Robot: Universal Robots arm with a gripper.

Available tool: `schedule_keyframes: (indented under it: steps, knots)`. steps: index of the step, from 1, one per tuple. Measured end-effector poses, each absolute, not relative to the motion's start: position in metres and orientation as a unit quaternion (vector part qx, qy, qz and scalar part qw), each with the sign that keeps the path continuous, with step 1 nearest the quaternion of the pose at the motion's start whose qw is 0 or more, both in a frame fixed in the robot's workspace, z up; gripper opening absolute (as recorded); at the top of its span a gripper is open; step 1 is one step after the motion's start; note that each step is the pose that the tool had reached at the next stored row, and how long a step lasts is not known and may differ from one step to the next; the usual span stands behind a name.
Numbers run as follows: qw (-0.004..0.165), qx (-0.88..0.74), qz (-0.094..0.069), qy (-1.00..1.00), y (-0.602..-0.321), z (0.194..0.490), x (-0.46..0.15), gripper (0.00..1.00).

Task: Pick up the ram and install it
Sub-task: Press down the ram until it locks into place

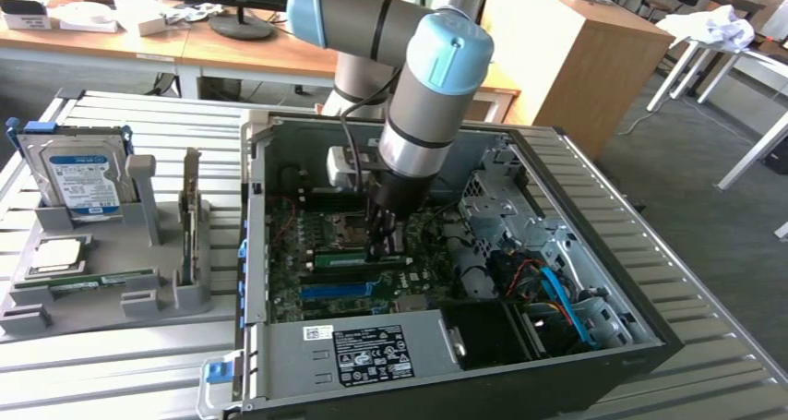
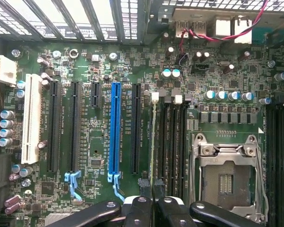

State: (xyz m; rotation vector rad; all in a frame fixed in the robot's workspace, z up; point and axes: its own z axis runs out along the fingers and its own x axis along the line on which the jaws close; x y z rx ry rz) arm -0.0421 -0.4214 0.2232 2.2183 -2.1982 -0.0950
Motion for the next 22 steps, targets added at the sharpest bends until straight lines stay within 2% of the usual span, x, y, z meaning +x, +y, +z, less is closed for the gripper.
schedule_keyframes:
  steps: [22]
  knots:
    - [0.006,0.71,-0.033,-0.703,-0.4214,0.2224,-0.0422,0.12]
